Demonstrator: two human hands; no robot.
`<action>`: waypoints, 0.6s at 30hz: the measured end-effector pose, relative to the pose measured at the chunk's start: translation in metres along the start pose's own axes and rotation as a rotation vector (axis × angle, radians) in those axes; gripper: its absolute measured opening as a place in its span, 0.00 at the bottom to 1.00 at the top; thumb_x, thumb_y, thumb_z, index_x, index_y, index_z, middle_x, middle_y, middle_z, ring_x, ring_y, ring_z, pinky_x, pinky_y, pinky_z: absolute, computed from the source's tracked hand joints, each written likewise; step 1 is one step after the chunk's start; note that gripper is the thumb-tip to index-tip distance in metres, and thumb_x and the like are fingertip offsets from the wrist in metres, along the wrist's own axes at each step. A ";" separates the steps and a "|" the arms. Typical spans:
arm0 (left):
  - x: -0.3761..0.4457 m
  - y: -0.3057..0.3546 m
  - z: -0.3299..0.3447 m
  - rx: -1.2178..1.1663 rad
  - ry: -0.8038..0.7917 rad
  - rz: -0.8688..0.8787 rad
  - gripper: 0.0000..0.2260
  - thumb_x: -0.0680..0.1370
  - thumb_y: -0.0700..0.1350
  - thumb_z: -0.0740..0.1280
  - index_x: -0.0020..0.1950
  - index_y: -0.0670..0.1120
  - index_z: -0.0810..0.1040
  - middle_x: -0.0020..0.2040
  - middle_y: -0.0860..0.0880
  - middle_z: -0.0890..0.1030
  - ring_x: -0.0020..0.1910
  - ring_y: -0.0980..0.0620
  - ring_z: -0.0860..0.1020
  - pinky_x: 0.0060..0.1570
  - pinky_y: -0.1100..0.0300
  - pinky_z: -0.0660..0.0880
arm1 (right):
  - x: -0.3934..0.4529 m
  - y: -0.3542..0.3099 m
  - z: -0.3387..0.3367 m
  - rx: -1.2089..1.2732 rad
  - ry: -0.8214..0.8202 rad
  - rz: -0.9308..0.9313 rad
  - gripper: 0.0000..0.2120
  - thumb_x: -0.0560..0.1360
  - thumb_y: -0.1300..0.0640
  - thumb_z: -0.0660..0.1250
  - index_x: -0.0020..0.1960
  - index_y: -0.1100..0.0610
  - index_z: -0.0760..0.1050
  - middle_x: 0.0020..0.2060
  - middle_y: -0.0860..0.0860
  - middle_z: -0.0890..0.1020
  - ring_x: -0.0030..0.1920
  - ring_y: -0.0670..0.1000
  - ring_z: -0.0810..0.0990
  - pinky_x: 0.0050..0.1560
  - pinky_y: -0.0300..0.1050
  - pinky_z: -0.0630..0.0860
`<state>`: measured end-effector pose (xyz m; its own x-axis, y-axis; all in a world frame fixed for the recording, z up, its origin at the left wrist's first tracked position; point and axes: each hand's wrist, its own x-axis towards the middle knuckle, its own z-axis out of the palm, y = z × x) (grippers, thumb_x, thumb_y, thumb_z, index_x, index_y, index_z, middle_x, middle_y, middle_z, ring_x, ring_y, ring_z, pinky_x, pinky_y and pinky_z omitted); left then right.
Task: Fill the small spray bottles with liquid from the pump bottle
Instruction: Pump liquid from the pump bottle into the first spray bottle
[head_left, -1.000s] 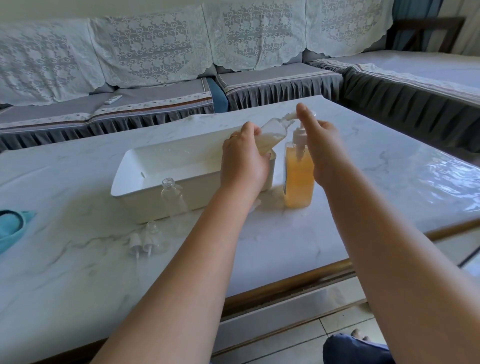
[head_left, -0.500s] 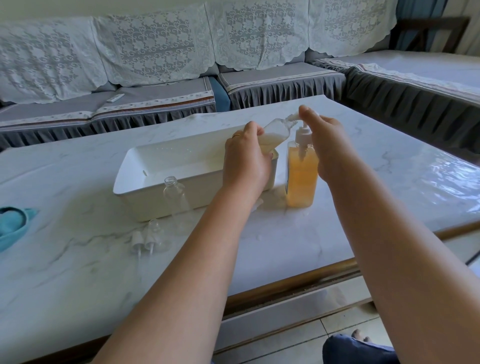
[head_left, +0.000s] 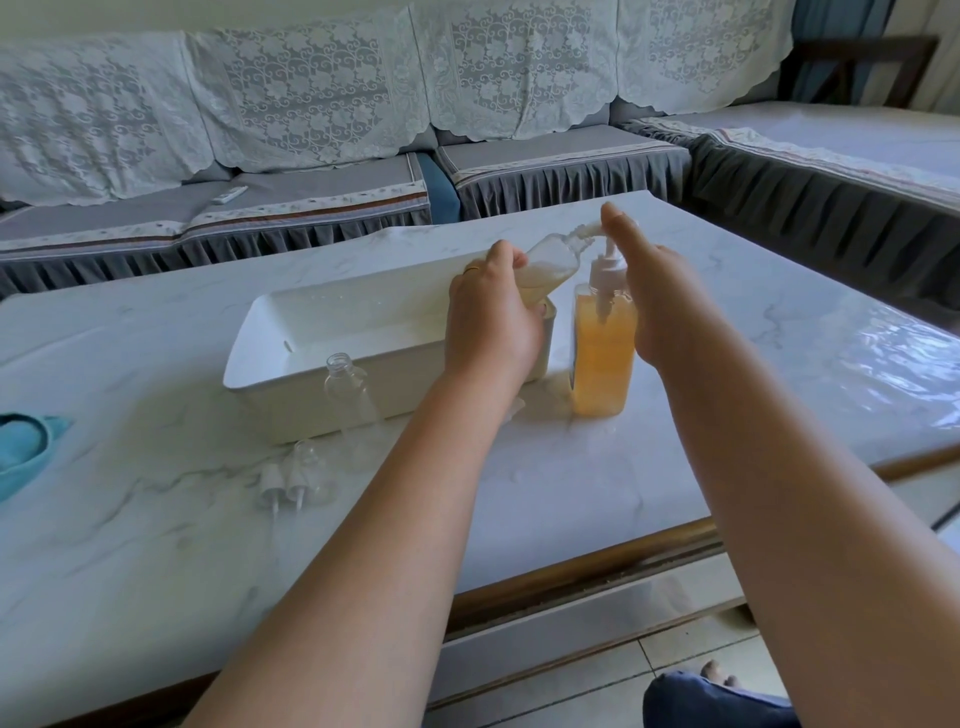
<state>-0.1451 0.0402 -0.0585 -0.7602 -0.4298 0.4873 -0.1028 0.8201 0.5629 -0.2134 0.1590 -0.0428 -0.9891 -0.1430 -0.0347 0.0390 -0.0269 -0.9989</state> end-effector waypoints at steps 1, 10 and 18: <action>0.000 0.000 0.000 -0.002 -0.002 -0.001 0.16 0.75 0.42 0.71 0.61 0.47 0.72 0.60 0.46 0.77 0.59 0.46 0.74 0.53 0.57 0.72 | 0.000 0.000 0.000 -0.002 0.002 0.007 0.23 0.75 0.35 0.64 0.57 0.54 0.73 0.41 0.49 0.78 0.41 0.46 0.75 0.37 0.40 0.67; -0.002 -0.001 -0.001 0.005 -0.008 0.010 0.17 0.74 0.41 0.71 0.61 0.47 0.72 0.60 0.46 0.77 0.59 0.46 0.74 0.52 0.58 0.71 | 0.005 0.005 0.002 0.092 0.037 -0.012 0.28 0.75 0.41 0.68 0.68 0.55 0.69 0.53 0.52 0.78 0.45 0.44 0.76 0.39 0.40 0.69; -0.001 -0.003 -0.001 0.021 -0.042 -0.011 0.17 0.74 0.41 0.71 0.62 0.47 0.72 0.60 0.46 0.77 0.59 0.45 0.74 0.53 0.57 0.72 | 0.010 0.012 0.006 0.062 0.068 -0.077 0.28 0.75 0.41 0.68 0.69 0.55 0.67 0.54 0.52 0.79 0.48 0.48 0.77 0.39 0.40 0.69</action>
<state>-0.1433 0.0383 -0.0604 -0.7849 -0.4228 0.4529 -0.1241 0.8234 0.5537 -0.2219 0.1513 -0.0550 -0.9968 -0.0709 0.0374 -0.0304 -0.0968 -0.9948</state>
